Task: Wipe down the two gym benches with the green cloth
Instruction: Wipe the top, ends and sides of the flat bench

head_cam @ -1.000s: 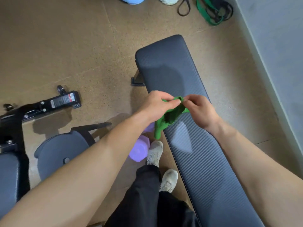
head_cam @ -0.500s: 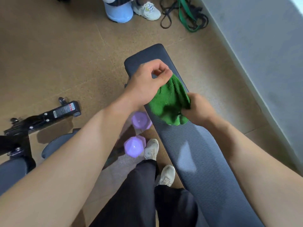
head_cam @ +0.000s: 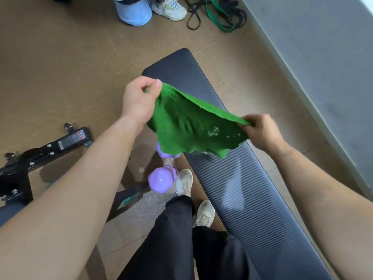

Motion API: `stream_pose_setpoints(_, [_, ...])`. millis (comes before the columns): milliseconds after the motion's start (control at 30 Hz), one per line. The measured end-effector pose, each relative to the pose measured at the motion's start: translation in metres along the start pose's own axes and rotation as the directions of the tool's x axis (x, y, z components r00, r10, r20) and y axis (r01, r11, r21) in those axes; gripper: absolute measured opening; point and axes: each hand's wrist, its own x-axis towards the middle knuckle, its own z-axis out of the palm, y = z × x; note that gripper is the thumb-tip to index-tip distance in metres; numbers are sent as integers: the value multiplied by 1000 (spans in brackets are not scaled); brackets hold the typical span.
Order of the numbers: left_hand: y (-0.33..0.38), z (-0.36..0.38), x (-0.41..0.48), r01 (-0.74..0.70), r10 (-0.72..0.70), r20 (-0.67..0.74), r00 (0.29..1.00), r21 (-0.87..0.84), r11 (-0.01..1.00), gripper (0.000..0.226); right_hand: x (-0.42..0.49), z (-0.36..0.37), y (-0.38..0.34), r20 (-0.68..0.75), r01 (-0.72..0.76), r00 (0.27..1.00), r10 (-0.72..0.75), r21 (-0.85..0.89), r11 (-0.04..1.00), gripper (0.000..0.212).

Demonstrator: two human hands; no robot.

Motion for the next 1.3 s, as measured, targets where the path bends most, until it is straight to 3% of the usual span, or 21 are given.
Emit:
stream_pose_setpoints(100, [9,-7,19,-48,48,-101,994,-3,999,12,8,-31,-27,-192,123,975,-111,53,991,23])
stream_pose_setpoints(200, [11,-12,24,-125,129,-142,981,41,991,13,4,-50,-39,-249,194,953,-172,65,979,12])
stream_pose_setpoints(433, [-77,21,-3,-121,115,61,991,112,986,6,-14,10,23,-231,89,968,-96,-39,995,14])
stream_pose_setpoints(533, [-138,40,-35,-49,6,140,990,299,953,7,-36,51,63,-129,20,991,-42,-163,986,17])
stream_pose_setpoints(667, [-230,77,-87,68,-209,272,939,449,891,11,-68,129,127,186,-83,973,139,-279,957,25])
stream_pose_setpoints(767, [-258,90,-95,156,-247,211,946,372,915,8,-71,149,143,196,-138,962,189,-247,959,23])
stream_pose_setpoints(967, [-237,116,-21,24,-45,119,992,168,986,8,12,131,131,24,-102,994,103,-63,993,19])
stream_pose_setpoints(1067, [-232,142,23,28,-27,-6,1000,155,988,17,61,130,127,-88,-161,984,158,-22,987,25])
stream_pose_setpoints(1133, [-239,158,38,196,-179,-116,977,164,967,51,76,139,121,-238,-246,943,232,-32,969,33])
stream_pose_setpoints(1200, [-247,168,33,514,-510,-77,857,42,857,88,72,154,105,-369,-307,889,271,-42,951,40])
stream_pose_setpoints(1233, [-252,171,26,620,-620,5,784,-43,783,86,64,162,95,-372,-278,892,256,-5,961,42])
stream_pose_setpoints(1267, [-256,172,17,663,-657,87,749,-105,742,68,55,173,86,-313,-219,922,228,64,974,44])
stream_pose_setpoints(1300, [-258,171,11,647,-638,107,762,-100,756,47,45,184,76,-194,-175,959,206,166,971,46])
